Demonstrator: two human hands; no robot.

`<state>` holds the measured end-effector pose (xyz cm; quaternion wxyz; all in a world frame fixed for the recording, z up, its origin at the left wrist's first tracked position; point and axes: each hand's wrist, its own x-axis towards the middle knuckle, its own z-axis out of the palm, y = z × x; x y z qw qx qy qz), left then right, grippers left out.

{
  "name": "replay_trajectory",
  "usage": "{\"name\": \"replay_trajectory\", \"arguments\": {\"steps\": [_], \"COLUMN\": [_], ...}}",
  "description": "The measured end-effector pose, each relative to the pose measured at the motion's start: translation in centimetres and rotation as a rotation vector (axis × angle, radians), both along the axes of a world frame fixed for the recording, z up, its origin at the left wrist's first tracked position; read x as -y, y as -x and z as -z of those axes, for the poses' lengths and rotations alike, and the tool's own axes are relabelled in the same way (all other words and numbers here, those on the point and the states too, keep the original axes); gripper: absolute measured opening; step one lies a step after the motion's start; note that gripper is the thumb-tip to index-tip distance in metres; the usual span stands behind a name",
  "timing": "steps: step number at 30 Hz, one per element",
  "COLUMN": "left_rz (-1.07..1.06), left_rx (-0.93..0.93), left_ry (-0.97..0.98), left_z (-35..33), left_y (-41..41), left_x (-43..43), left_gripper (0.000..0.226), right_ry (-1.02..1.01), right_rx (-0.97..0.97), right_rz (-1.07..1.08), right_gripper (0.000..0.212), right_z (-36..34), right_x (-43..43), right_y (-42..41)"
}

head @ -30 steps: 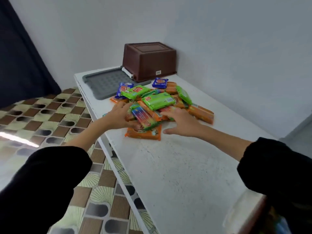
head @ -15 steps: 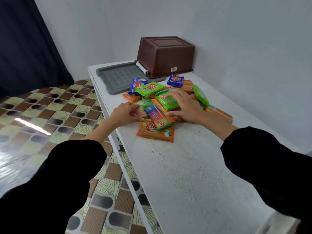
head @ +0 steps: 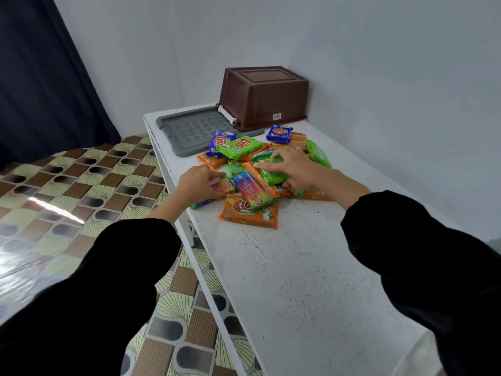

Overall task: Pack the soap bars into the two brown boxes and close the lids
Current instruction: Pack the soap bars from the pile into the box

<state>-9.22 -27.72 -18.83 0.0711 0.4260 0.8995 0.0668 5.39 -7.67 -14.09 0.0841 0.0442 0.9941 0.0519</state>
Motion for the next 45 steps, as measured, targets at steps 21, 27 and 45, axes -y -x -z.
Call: {"name": "replay_trajectory", "arguments": {"steps": [21,27,45], "left_rz": [0.913,1.331,1.816], "left_rx": [0.003,-0.023,-0.237], "left_ry": [-0.280,-0.188,-0.177], "left_z": [-16.8,-17.5,-7.3], "left_y": [-20.4,-31.2,-40.5], "left_x": [-6.5,-7.8,-3.7], "left_gripper": [0.067,0.070,0.055], "right_ry": [0.247,0.335,0.126], "right_rx": [-0.233,-0.209,-0.091], "right_rz": [0.565,0.791,0.933], "right_gripper": [0.077,0.082,0.089], "right_z": [-13.1,-12.5,-3.2], "right_x": [3.4,10.2,22.0], "right_y": [-29.9,-41.6,-49.0]}}
